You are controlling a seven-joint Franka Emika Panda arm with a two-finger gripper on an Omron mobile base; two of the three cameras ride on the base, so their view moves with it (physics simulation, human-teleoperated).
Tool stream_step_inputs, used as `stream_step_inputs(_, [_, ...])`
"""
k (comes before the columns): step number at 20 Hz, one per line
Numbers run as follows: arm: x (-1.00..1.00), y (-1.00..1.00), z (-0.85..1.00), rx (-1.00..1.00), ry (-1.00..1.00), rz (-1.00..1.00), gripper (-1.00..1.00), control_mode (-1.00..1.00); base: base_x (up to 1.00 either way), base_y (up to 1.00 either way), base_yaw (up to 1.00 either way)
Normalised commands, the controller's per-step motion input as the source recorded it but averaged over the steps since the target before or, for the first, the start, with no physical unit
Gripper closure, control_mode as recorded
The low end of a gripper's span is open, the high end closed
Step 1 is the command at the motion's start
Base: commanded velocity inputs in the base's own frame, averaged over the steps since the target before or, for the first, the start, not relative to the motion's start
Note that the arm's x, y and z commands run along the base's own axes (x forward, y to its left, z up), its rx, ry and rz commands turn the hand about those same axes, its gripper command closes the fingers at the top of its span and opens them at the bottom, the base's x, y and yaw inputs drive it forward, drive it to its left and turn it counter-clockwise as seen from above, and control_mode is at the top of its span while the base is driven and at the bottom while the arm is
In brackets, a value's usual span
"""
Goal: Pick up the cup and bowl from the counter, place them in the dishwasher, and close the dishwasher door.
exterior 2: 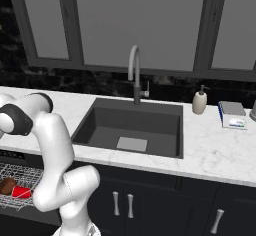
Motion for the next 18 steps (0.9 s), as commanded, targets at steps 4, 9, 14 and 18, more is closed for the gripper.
stream_step_inputs(4, [-0.08,-0.18,0.01,0.06,0.00,0.02,-1.00,-1.00,0.00,0.00,0.00])
stream_step_inputs(9, [-0.61,-0.26,0.15,0.19,-0.12,0.14,-1.00,-1.00,0.00,0.00,0.00])
stream_step_inputs(14, [-0.63,-0.06,0.14,0.13,-0.14,0.12,-1.00,-1.00,0.00,0.00,0.00])
stream_step_inputs(18, [-0.34,0.00,0.07,0.06,-0.06,0.10,-1.00,-1.00,0.00,0.00,0.00])
